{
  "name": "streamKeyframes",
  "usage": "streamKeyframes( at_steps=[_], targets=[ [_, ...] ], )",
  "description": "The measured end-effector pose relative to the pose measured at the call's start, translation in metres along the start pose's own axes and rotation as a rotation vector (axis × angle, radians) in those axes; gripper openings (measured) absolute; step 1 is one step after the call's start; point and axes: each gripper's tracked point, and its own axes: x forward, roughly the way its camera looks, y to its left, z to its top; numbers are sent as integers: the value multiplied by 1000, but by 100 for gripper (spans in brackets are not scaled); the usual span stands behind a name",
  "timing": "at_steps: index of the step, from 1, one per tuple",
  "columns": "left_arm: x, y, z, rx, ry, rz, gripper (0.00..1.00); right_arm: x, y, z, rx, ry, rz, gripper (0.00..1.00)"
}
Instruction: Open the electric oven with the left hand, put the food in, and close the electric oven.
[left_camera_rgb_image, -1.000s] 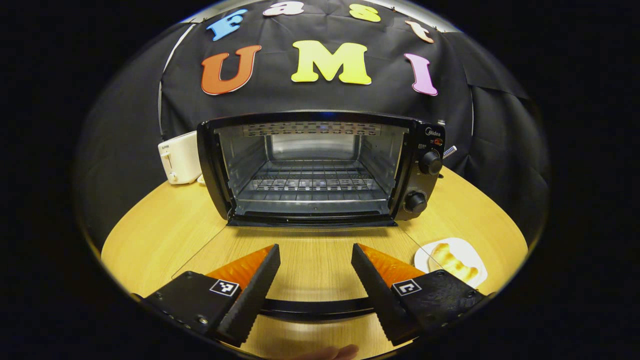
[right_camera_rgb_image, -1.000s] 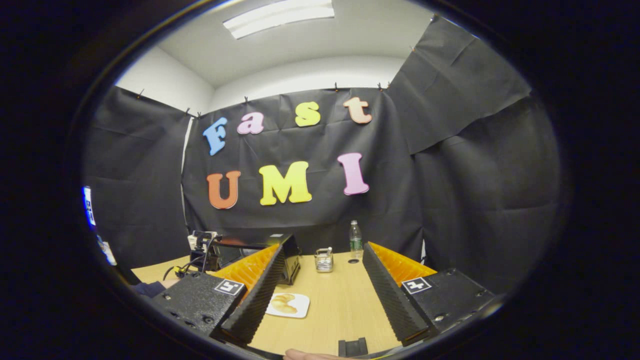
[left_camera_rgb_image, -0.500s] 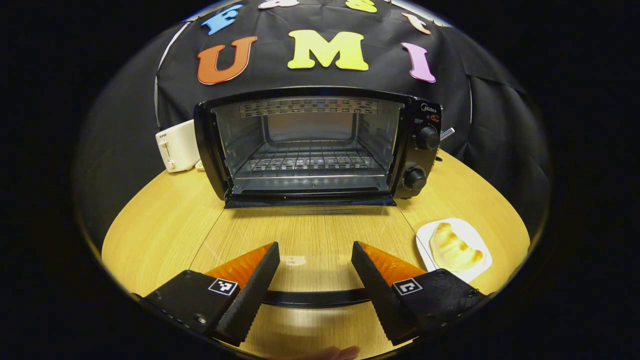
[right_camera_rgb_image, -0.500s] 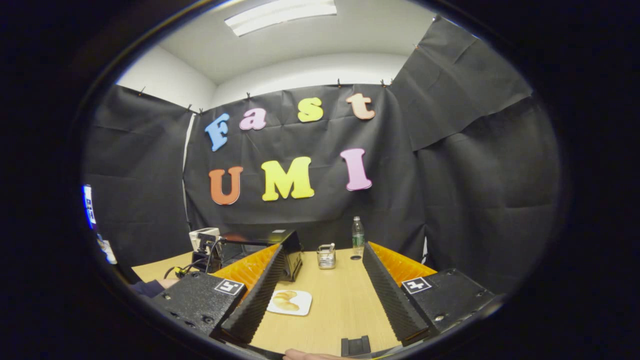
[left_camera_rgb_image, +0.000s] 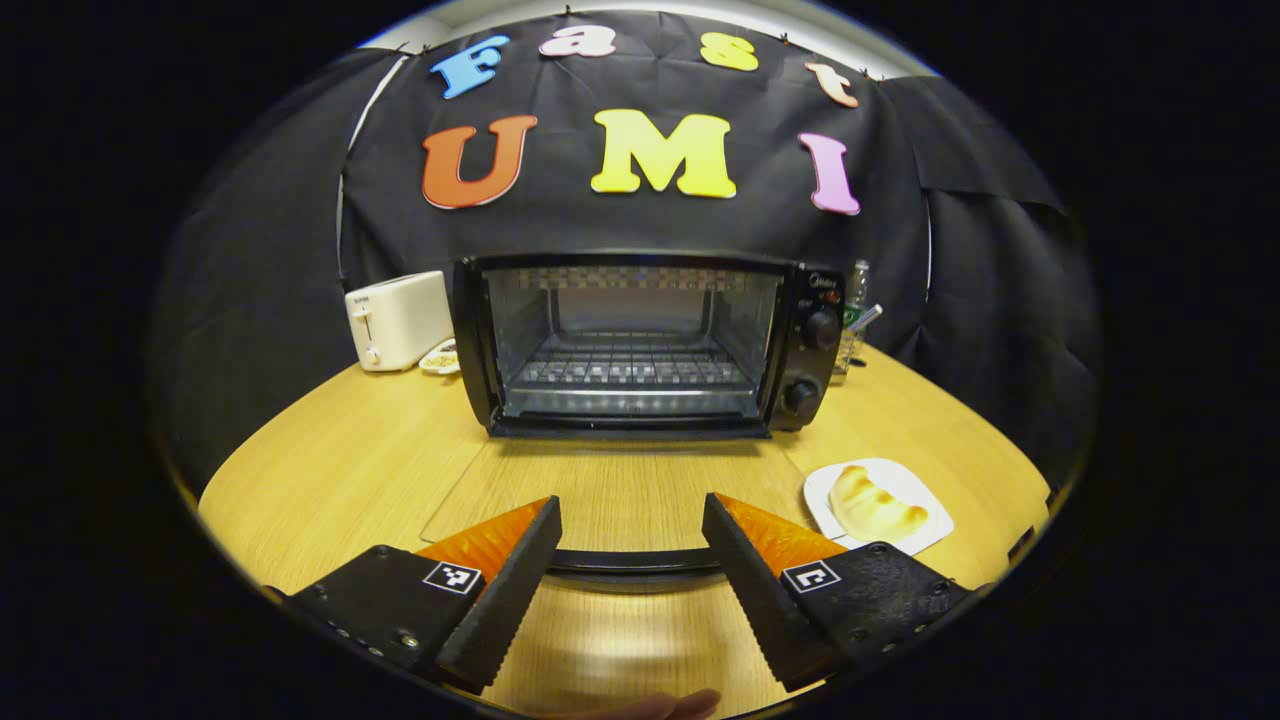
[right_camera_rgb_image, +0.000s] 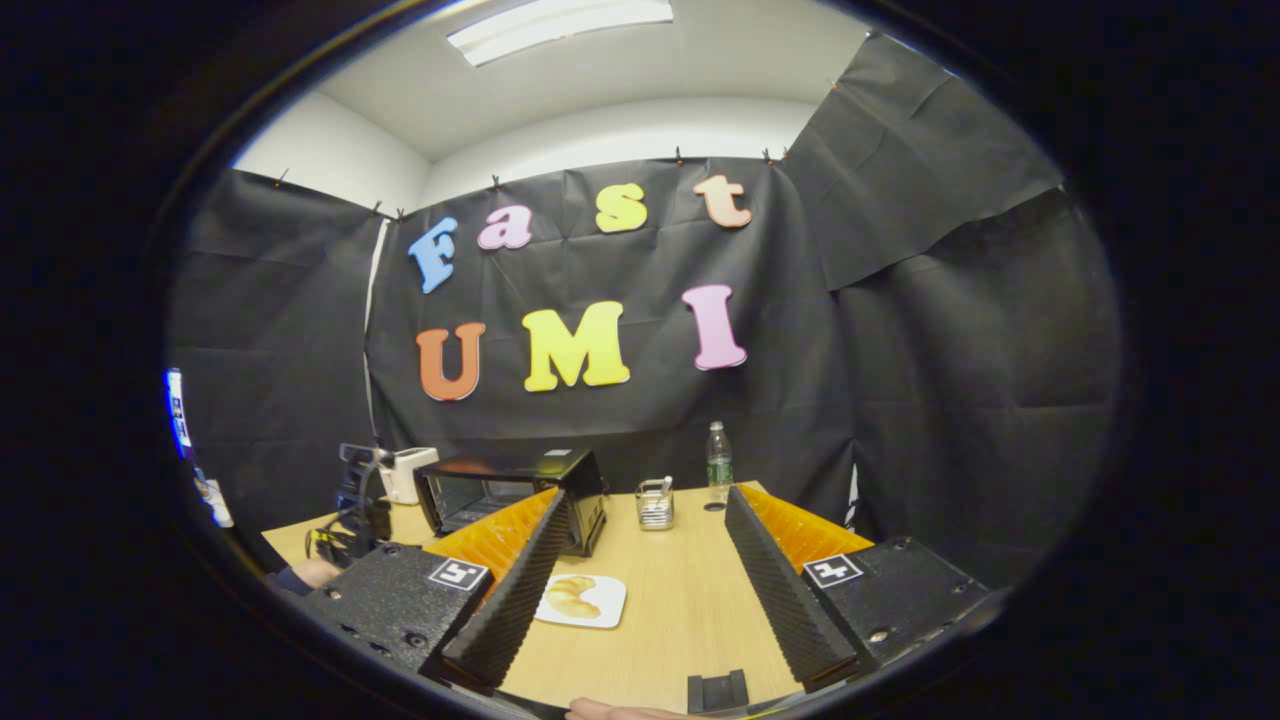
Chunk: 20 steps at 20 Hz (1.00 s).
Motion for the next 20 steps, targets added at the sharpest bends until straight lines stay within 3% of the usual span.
streamKeyframes(
  at_steps=[1,2,3,12,15,20],
  targets=[
    [-15,1,12,-8,-40,2,94,4,5,-3,0,7,13,99],
    [-32,1,23,-11,-78,1,87,8,9,-7,0,13,25,99],
    [-48,0,32,-10,-115,-1,93,12,14,-12,-3,16,37,99],
    [-188,3,86,50,-337,15,91,90,63,-85,-20,150,196,96],
    [-219,-9,87,71,-359,-23,92,125,73,-115,-59,213,239,99],
    [-239,3,96,144,-420,29,94,165,82,-177,-119,378,279,96]
  ],
)
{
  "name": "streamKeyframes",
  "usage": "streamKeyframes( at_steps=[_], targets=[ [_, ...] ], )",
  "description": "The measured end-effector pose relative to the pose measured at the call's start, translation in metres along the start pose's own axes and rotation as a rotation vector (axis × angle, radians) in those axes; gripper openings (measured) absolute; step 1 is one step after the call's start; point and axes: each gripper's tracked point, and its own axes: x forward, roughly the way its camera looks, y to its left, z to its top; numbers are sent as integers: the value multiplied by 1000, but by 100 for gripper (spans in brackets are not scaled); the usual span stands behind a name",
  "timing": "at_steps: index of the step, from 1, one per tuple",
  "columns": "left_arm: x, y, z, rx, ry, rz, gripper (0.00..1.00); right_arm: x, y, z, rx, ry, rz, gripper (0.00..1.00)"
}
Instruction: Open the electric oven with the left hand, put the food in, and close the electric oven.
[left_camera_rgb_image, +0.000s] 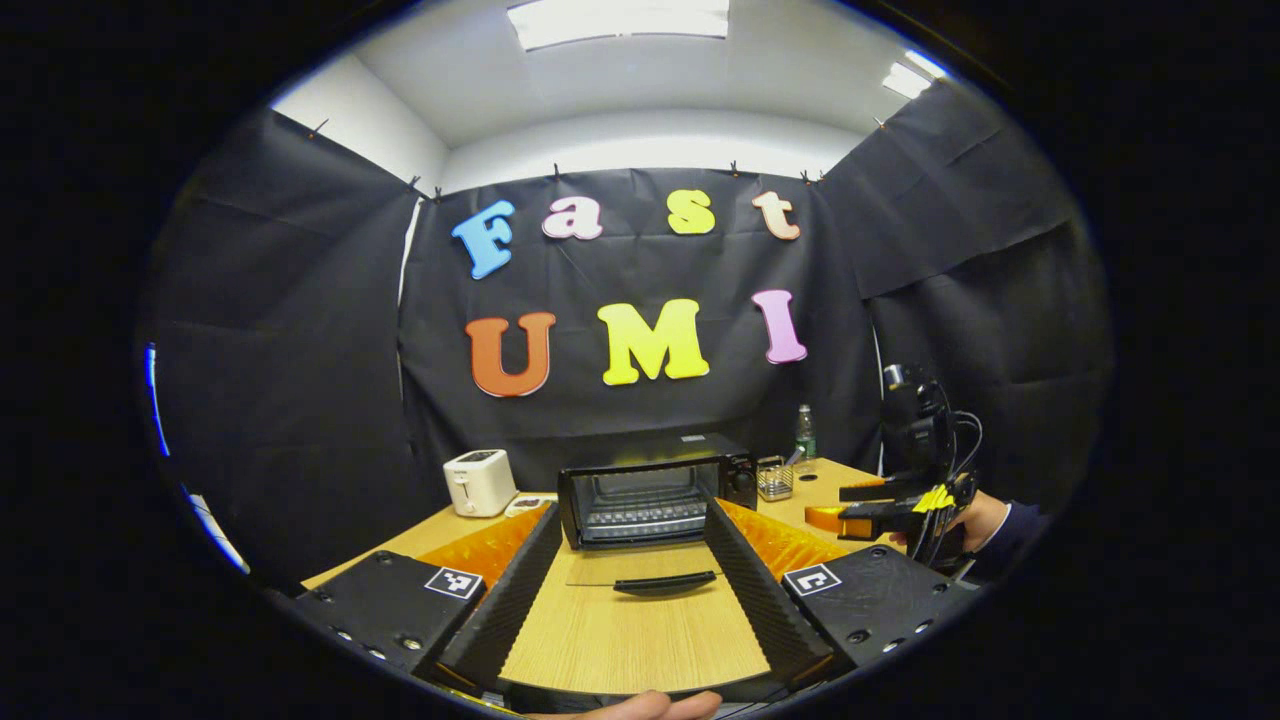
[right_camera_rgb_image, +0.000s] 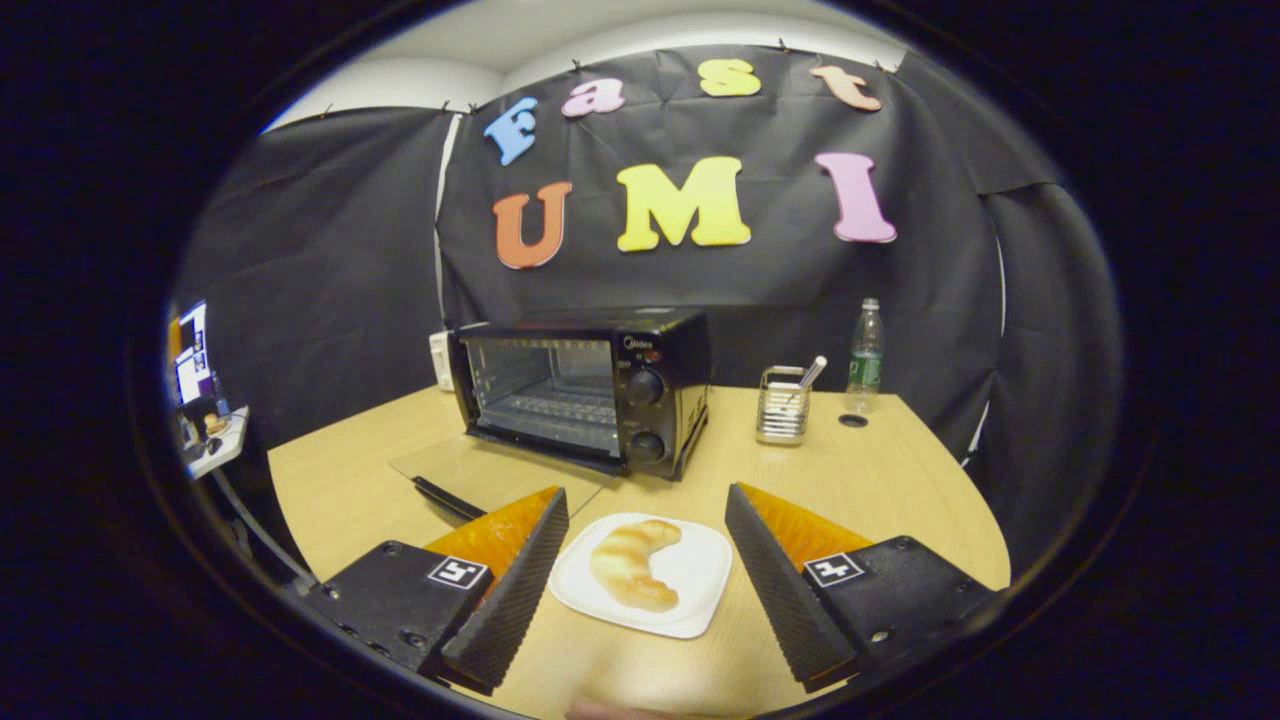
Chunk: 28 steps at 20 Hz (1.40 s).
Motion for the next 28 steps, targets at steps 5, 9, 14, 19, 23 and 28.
streamKeyframes(
  at_steps=[5,9,14,19,23,28],
  targets=[
    [1,-3,-6,-31,26,-32,94,27,13,-42,-46,107,-5,96],
    [-1,7,1,-63,17,-10,95,53,27,-72,-19,225,38,100],
    [-9,15,11,-48,-24,-32,95,67,23,-83,-10,309,-13,86],
    [-5,35,1,-87,-11,-10,95,66,19,-84,90,345,-46,65],
    [-4,62,3,-85,-19,75,95,60,21,-73,249,343,-30,58],
    [-8,65,8,-95,-35,79,94,49,23,-37,350,244,-24,58]
  ],
)
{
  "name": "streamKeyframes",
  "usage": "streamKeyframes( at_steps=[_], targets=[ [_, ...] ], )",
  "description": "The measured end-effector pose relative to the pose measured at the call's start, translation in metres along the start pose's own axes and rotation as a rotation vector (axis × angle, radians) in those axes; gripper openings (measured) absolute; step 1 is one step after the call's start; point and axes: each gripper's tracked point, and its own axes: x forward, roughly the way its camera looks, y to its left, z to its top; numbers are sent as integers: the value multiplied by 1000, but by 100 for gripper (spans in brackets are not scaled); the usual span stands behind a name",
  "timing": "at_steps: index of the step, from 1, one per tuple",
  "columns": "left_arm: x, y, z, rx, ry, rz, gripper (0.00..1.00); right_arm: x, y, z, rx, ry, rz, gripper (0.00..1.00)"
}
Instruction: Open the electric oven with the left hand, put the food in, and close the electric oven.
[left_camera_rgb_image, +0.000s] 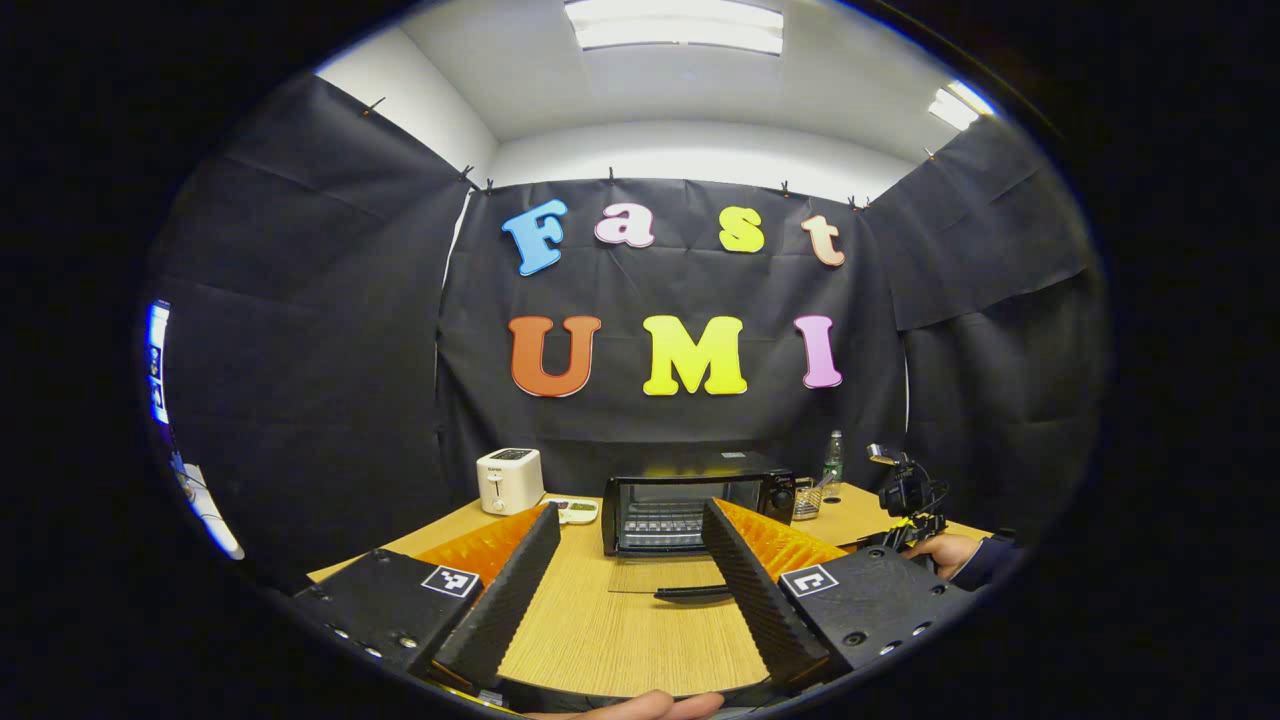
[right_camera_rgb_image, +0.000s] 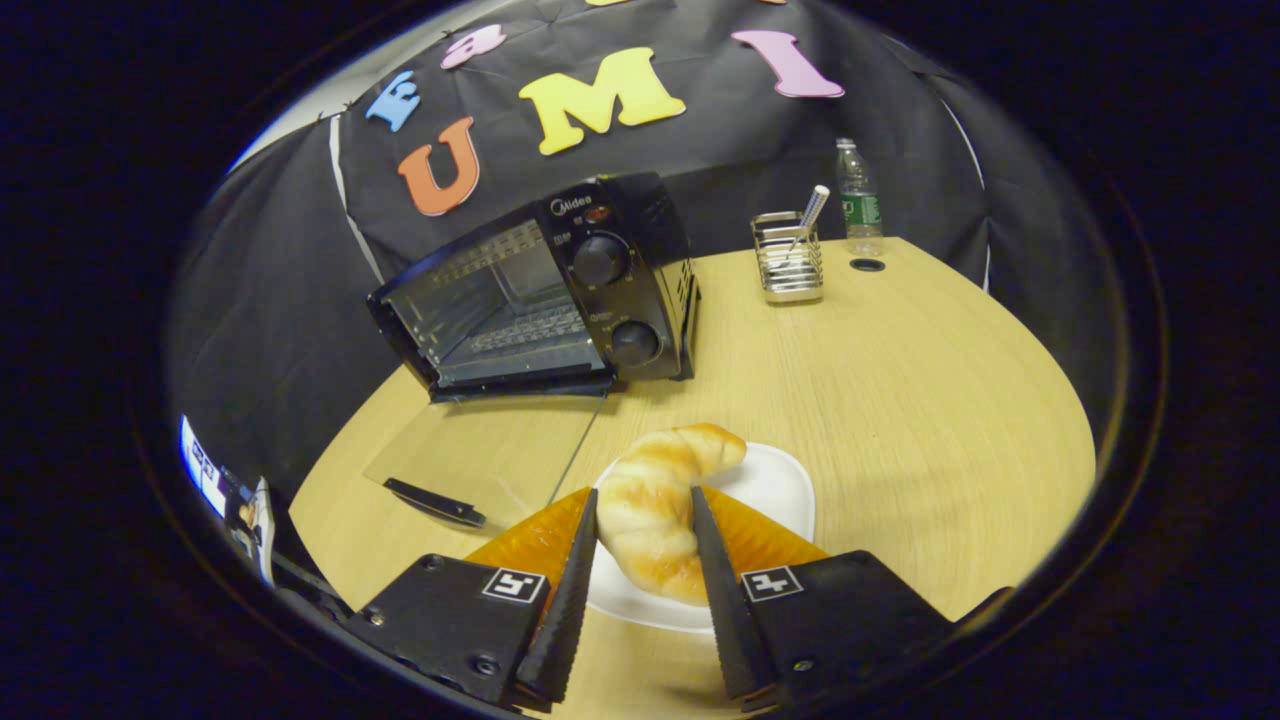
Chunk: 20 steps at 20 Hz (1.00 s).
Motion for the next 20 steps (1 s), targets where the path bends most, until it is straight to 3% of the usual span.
streamKeyframes(
  at_steps=[3,6,10,15,20],
  targets=[
    [-3,-4,6,2,-23,-17,94,-3,26,20,84,-78,53,57],
    [-4,-7,9,7,-36,-28,94,-3,74,33,137,-131,176,57],
    [-6,-17,9,13,-38,-48,94,10,134,54,221,-173,240,56],
    [-4,-25,9,11,-38,-54,94,53,170,66,358,-170,191,56],
    [0,-23,4,43,-34,-59,94,101,181,82,317,-273,119,57]
  ],
)
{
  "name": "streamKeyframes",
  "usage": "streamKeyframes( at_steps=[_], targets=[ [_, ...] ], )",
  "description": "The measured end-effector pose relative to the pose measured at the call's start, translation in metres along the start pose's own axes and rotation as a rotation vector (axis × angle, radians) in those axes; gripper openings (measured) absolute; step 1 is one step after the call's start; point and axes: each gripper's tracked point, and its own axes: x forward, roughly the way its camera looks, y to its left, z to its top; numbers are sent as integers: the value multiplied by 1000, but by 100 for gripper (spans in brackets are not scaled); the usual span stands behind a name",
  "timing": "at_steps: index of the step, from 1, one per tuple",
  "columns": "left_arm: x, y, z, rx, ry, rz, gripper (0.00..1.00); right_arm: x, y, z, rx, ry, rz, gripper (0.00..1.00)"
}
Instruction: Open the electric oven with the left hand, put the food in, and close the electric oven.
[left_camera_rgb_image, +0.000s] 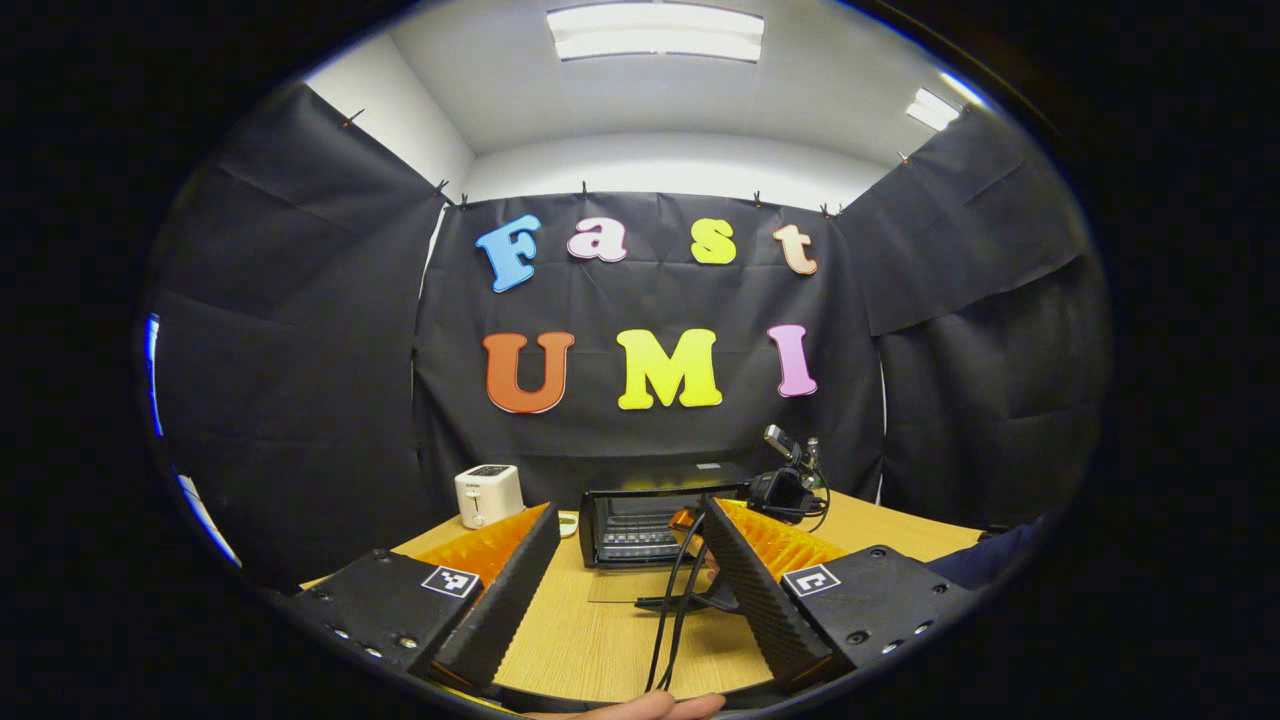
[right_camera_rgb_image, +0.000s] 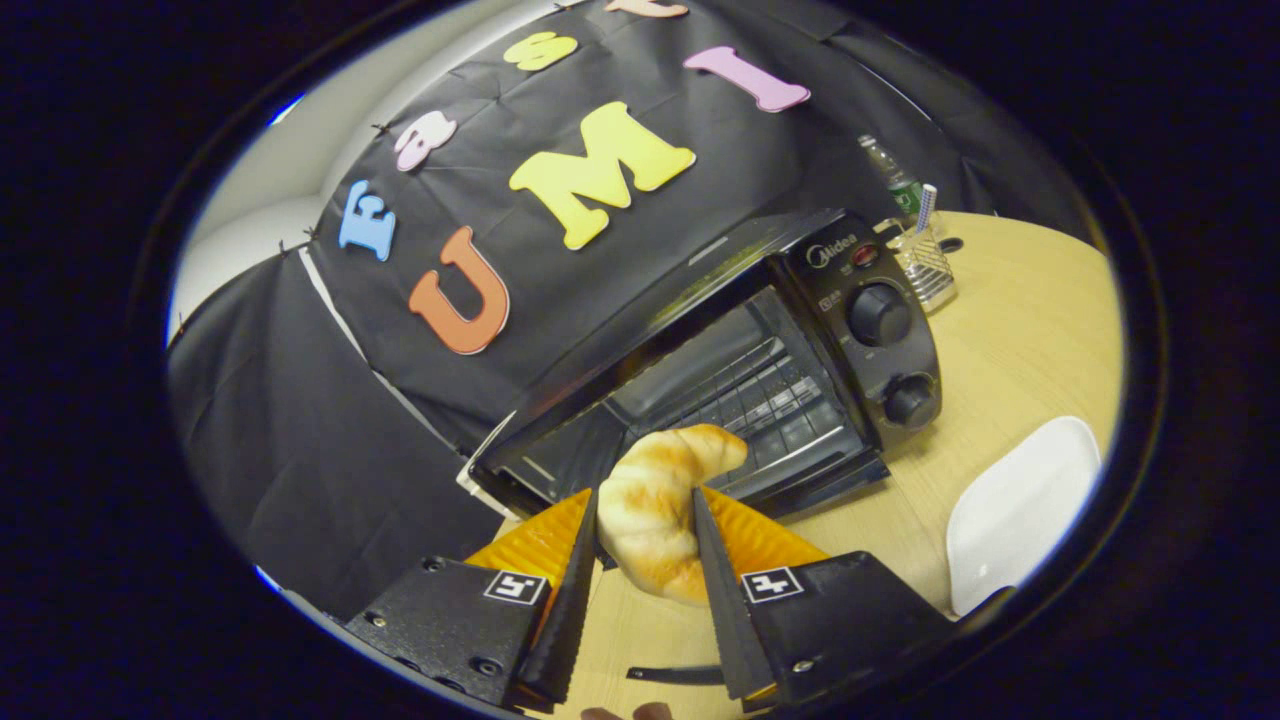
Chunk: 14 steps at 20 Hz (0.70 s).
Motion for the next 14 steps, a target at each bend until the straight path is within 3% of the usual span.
streamKeyframes(
  at_steps=[5,8,12,14],
  targets=[
    [0,10,-7,16,12,27,94,48,-13,5,-106,-57,-74,57],
    [3,12,-14,6,30,30,94,68,-9,9,-166,-75,-60,58],
    [13,-6,-29,-51,72,-32,94,98,1,13,-224,-101,-41,58],
    [18,-2,-34,-46,90,-18,95,109,7,23,-251,-124,-41,58]
  ],
)
